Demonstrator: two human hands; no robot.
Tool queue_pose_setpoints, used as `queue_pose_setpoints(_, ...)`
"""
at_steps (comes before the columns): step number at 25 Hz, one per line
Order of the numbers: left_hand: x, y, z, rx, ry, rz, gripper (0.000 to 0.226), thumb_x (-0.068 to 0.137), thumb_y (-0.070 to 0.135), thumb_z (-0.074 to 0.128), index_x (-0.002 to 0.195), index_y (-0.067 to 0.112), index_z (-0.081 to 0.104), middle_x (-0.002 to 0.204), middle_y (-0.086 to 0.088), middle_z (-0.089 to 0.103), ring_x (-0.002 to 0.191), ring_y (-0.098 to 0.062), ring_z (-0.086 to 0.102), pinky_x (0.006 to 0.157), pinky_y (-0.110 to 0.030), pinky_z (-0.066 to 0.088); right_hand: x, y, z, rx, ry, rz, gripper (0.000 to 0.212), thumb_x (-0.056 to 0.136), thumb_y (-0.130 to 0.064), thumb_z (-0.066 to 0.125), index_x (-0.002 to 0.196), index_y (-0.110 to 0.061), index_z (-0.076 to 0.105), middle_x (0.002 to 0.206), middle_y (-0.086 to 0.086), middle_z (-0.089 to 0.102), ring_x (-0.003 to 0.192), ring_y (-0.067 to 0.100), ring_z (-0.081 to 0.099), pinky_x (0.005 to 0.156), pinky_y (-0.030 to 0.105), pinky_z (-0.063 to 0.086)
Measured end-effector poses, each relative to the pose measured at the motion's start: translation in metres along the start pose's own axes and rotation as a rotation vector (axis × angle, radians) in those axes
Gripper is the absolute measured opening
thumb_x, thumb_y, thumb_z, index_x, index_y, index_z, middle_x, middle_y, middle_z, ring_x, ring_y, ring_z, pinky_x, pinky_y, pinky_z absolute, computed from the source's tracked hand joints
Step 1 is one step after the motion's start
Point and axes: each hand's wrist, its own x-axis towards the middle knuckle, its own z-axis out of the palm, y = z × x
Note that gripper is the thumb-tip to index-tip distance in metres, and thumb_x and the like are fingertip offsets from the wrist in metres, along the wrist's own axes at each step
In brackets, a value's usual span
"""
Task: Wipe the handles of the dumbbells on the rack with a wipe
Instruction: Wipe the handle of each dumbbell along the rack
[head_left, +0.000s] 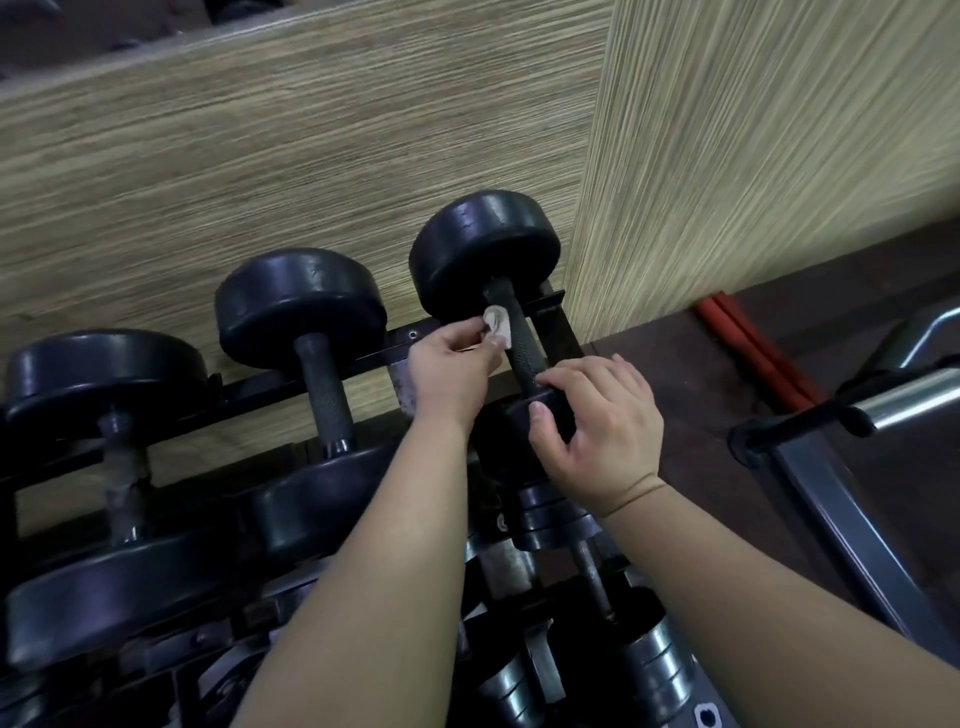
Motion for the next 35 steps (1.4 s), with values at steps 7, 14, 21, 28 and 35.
queue_pose_setpoints(7,0.01,0.005,0.01,0.487,0.076,0.526,0.016,0.089,0.027,0.08,0.105,0.024,0.083,0.098,0.004,0.075,0.089,-0.006,0.069,0.09,-0.026,0.057,0.001,0.001,0.001,-0.011,0.006,-0.01,0.031,0.086,-0.037,0.059,0.097,-0.014,0.077,0.101,0.0,0.074,0.1,0.023,0.07,0.103,0.053,0.049)
queue_pose_setpoints(14,0.016,0.007,0.021,0.542,0.19,0.59,0.007,0.086,0.019,0.079,0.087,0.015,0.084,0.086,0.004,0.076,0.081,-0.009,0.07,0.08,-0.022,0.056,0.001,0.0,0.001,0.001,0.0,-0.007,0.031,0.086,-0.037,0.059,0.096,-0.014,0.077,0.101,0.0,0.074,0.1,0.023,0.07,0.105,0.051,0.048)
queue_pose_setpoints(21,0.019,0.023,0.024,0.049,0.245,0.014,0.017,0.073,0.024,0.093,0.068,0.017,0.078,0.061,0.002,0.075,0.064,-0.012,0.075,0.078,-0.04,0.067,0.001,-0.001,0.0,0.001,-0.001,-0.005,0.03,0.084,-0.035,0.059,0.096,-0.014,0.076,0.101,-0.001,0.074,0.101,0.023,0.069,0.107,0.048,0.046)
queue_pose_setpoints(28,-0.027,0.004,-0.005,0.125,-0.015,-0.261,0.003,0.082,0.0,0.082,0.082,0.0,0.078,0.081,-0.009,0.08,0.073,-0.016,0.072,0.075,-0.028,0.063,0.0,0.0,0.001,0.002,-0.005,-0.007,0.031,0.084,-0.035,0.059,0.098,-0.014,0.076,0.101,-0.001,0.074,0.101,0.023,0.069,0.106,0.051,0.047)
queue_pose_setpoints(35,0.026,0.022,0.016,-0.096,0.172,-0.143,0.042,0.082,-0.003,0.082,0.047,0.016,0.069,0.056,-0.004,0.066,0.061,-0.021,0.065,0.075,-0.038,0.064,0.0,0.0,0.002,0.015,0.032,-0.015,0.029,0.084,-0.033,0.06,0.097,-0.013,0.077,0.101,-0.001,0.074,0.101,0.023,0.07,0.106,0.05,0.047)
